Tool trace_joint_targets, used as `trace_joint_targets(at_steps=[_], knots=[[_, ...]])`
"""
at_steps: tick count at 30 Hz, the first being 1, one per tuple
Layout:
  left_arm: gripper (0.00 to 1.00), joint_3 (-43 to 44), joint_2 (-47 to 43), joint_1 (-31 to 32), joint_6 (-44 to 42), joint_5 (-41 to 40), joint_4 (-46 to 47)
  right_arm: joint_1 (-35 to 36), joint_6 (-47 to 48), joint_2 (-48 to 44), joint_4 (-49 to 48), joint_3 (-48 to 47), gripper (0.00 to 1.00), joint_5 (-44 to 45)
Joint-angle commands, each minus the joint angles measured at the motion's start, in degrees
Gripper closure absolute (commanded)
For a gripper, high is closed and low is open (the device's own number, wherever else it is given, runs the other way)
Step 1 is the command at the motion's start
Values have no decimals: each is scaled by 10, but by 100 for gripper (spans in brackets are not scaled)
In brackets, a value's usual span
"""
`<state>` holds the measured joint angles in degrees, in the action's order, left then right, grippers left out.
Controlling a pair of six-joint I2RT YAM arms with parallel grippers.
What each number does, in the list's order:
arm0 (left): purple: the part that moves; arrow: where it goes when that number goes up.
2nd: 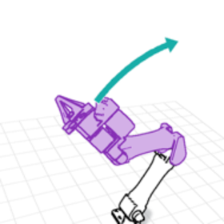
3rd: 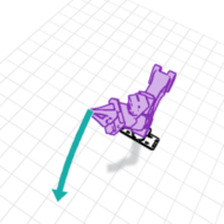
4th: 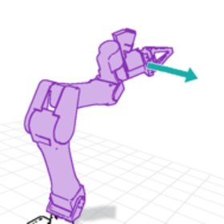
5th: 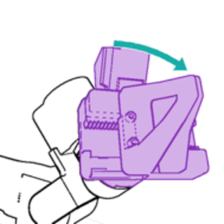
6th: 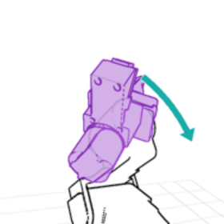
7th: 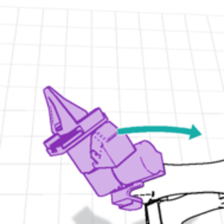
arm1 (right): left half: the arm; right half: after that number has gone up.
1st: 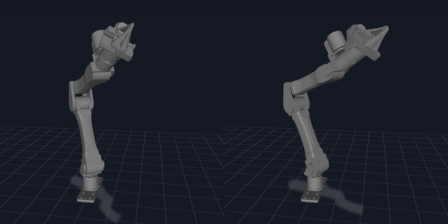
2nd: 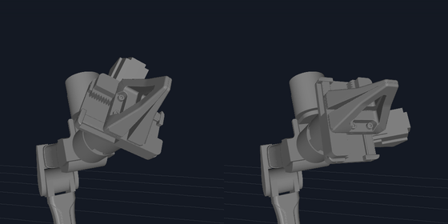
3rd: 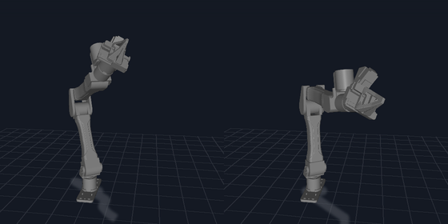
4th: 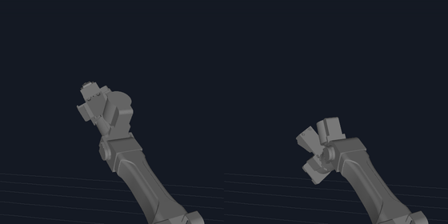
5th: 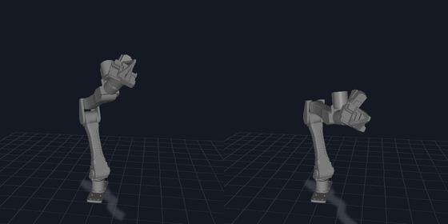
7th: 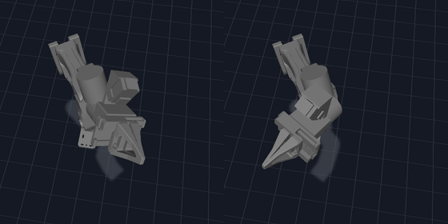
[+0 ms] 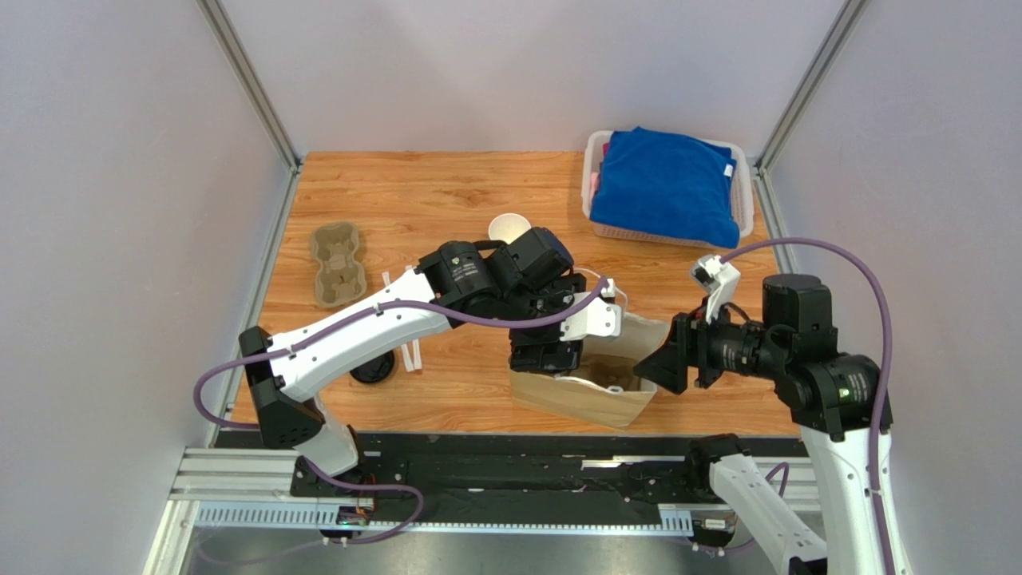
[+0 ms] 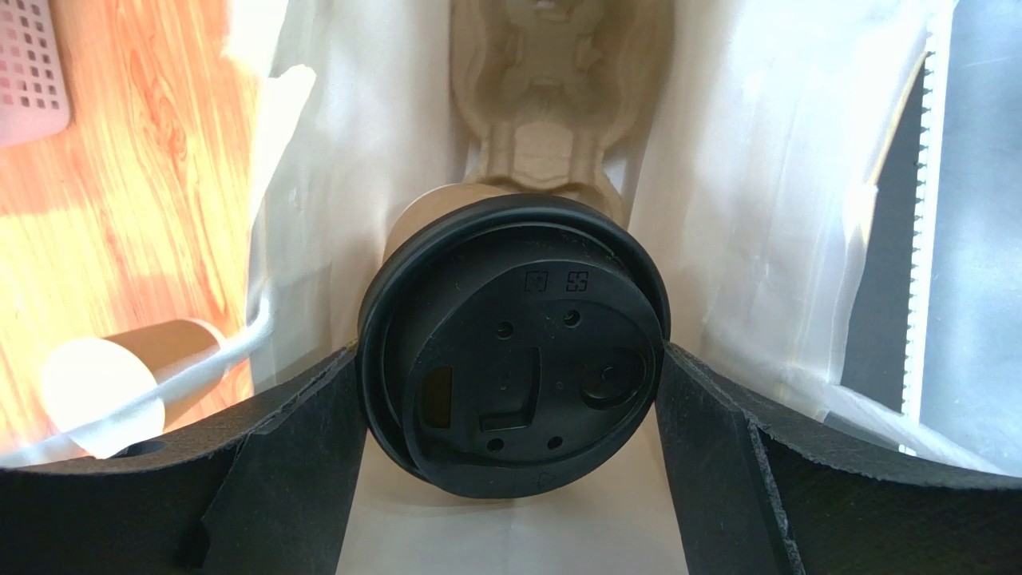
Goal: Pack the takeout coffee
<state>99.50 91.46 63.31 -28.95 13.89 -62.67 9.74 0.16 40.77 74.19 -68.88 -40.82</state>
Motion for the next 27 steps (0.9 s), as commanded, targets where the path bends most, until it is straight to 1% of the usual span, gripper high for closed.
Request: trace_joint_targets(at_steps=[1,2,5,6,7,9,10,11,15,16,18,19,21,22,24,26,27], knots=[[53,-16,-21,-3,-10,18,36,3,35,70,-70,-70,34,37],[53,-20,-22,-3,-10,19,38,3,43,83,-78,-86,33,56],[53,-33,-29,-4,-15,23,46,2,98,136,-94,-131,32,71],[53,-36,-31,-5,-16,24,49,3,112,149,-94,-138,31,67],[53,-40,-32,-4,-18,25,49,3,140,160,-94,-147,29,62],[53,-43,-32,-4,-20,22,54,4,163,186,-91,-152,25,47],[53,-44,-33,-4,-21,21,54,5,194,193,-87,-154,23,40],[53,-45,-33,-6,-21,20,54,9,207,208,-84,-160,23,28],[53,-52,-36,-5,-19,21,61,56,254,234,-64,-168,22,35],[53,-55,-37,-5,-18,21,62,82,260,236,-66,-166,21,39],[53,-60,-39,-5,-17,21,67,106,271,236,-92,-149,21,68],[54,-62,-39,-6,-16,21,68,128,272,236,-105,-142,24,79],[54,-68,-41,-6,-15,18,72,145,271,242,-135,-124,28,110],[54,-70,-42,-5,-15,11,73,158,269,254,-142,-122,33,118],[54,-80,-46,-5,-15,4,82,168,265,266,-148,-122,38,138],[55,-89,-51,-6,-14,-15,90,172,265,280,-154,-122,52,144],[55,-98,-55,-6,-13,-21,99,172,264,283,-158,-124,62,148]])
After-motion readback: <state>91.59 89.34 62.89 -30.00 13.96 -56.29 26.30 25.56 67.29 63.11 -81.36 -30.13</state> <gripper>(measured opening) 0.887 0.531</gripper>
